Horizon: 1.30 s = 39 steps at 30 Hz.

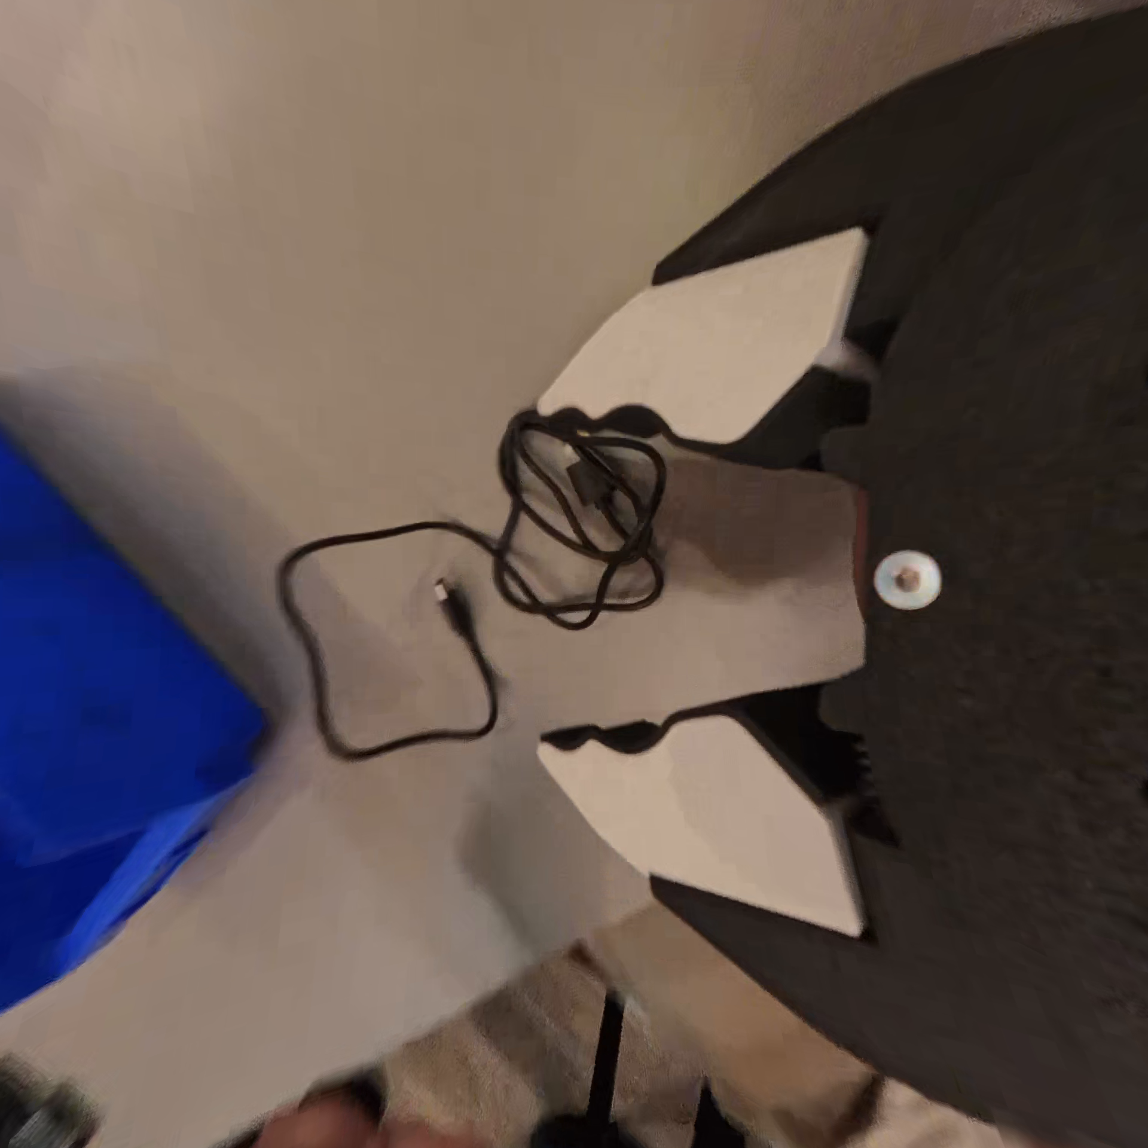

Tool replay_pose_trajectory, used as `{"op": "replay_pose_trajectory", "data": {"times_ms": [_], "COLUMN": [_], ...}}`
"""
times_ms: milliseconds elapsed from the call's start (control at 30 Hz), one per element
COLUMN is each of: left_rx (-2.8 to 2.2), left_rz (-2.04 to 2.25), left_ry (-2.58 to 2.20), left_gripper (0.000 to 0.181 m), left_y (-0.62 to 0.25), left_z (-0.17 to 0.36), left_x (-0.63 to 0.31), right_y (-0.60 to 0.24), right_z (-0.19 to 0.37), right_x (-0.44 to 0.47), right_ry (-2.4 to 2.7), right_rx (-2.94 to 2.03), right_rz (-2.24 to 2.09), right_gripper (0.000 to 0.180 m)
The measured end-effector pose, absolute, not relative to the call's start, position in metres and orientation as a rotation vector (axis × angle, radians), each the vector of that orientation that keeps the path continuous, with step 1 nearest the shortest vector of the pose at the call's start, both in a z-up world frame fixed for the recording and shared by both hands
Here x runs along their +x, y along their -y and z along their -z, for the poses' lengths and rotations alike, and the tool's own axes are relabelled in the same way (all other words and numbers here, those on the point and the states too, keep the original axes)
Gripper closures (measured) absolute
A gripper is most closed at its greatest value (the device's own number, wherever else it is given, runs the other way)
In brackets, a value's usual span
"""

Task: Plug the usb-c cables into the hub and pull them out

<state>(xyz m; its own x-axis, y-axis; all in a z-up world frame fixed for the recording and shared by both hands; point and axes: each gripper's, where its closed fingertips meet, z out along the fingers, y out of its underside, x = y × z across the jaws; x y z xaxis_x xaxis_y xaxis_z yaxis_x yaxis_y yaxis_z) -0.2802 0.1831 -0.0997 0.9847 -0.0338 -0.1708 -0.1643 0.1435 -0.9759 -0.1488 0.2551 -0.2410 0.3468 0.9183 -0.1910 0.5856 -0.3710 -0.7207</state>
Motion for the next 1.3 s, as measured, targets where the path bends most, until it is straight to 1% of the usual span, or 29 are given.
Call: {"op": "replay_pose_trajectory", "data": {"times_ms": [33, 100, 200, 267, 333, 367, 400, 433, 467, 500, 600, 700, 833, 900, 967, 1067, 1167, 1233, 1300], "left_rx": [-1.438, -1.484, -1.543, -1.552, -1.559, -1.56, -1.559, -1.562, -1.567, -1.566, -1.575, -1.576, -1.578, -1.578, -1.573, -1.573, -1.575, -1.578, -1.581], "left_rz": [-0.102, -0.09, -0.056, -0.037, -0.033, -0.033, -0.032, -0.027, -0.022, -0.02, -0.019, -0.036, -0.044, -0.046, -0.056, -0.05, -0.044, -0.033, -0.016], "left_ry": [-0.171, -0.192, -0.204, -0.214, -0.227, -0.23, -0.227, -0.226, -0.225, -0.222, -0.232, -0.261, -0.283, -0.299, -0.309, -0.31, -0.31, -0.309, -0.315], "left_gripper": [0.172, 0.172, 0.172, 0.172, 0.172, 0.172, 0.172, 0.172, 0.172, 0.172, 0.172, 0.172, 0.172, 0.172, 0.172, 0.172, 0.172, 0.172, 0.172], "left_y": [-0.186, -0.192, -0.198, -0.2, -0.201, -0.201, -0.201, -0.201, -0.201, -0.201, -0.202, -0.202, -0.202, -0.202, -0.202, -0.203, -0.203, -0.203, -0.203], "left_z": [0.105, 0.117, 0.13, 0.134, 0.136, 0.137, 0.137, 0.137, 0.138, 0.138, 0.14, 0.141, 0.142, 0.143, 0.143, 0.142, 0.142, 0.143, 0.144], "left_x": [-0.281, -0.279, -0.276, -0.274, -0.274, -0.274, -0.275, -0.276, -0.276, -0.276, -0.275, -0.271, -0.266, -0.263, -0.262, -0.261, -0.261, -0.26, -0.257], "right_y": [-0.257, -0.27, -0.275, -0.274, -0.275, -0.276, -0.277, -0.277, -0.278, -0.28, -0.299, -0.326, -0.375, -0.4, -0.428, -0.459, -0.48, -0.483, -0.479], "right_z": [0.254, 0.268, 0.283, 0.285, 0.286, 0.286, 0.286, 0.286, 0.283, 0.28, 0.243, 0.171, 0.071, 0.047, 0.039, 0.06, 0.112, 0.16, 0.203], "right_x": [-0.15, -0.145, -0.142, -0.143, -0.141, -0.138, -0.135, -0.133, -0.131, -0.129, -0.116, -0.087, 0.0, 0.048, 0.095, 0.142, 0.153, 0.145, 0.127], "right_ry": [1.338, 1.345, 1.35, 1.332, 1.33, 1.335, 1.338, 1.342, 1.344, 1.337, 1.299, 1.158, 0.892, 0.792, 0.71, 0.72, 0.835, 0.966, 1.072], "right_rx": [-2.088, -2.089, -2.127, -2.143, -2.153, -2.159, -2.168, -2.172, -2.168, -2.156, -2.042, -1.927, -1.828, -1.845, -1.86, -1.92, -2.026, -2.16, -2.309], "right_rz": [-0.664, -0.402, -0.3, -0.371, -0.409, -0.421, -0.433, -0.454, -0.482, -0.496, -0.452, -0.423, -0.265, -0.151, 0.028, 0.304, 0.435, 0.402, 0.209], "right_gripper": [0.084, 0.084, 0.096, 0.112, 0.119, 0.125, 0.135, 0.15, 0.169, 0.172, 0.174, 0.174, 0.174, 0.174, 0.174, 0.174, 0.174, 0.173, 0.171]}}
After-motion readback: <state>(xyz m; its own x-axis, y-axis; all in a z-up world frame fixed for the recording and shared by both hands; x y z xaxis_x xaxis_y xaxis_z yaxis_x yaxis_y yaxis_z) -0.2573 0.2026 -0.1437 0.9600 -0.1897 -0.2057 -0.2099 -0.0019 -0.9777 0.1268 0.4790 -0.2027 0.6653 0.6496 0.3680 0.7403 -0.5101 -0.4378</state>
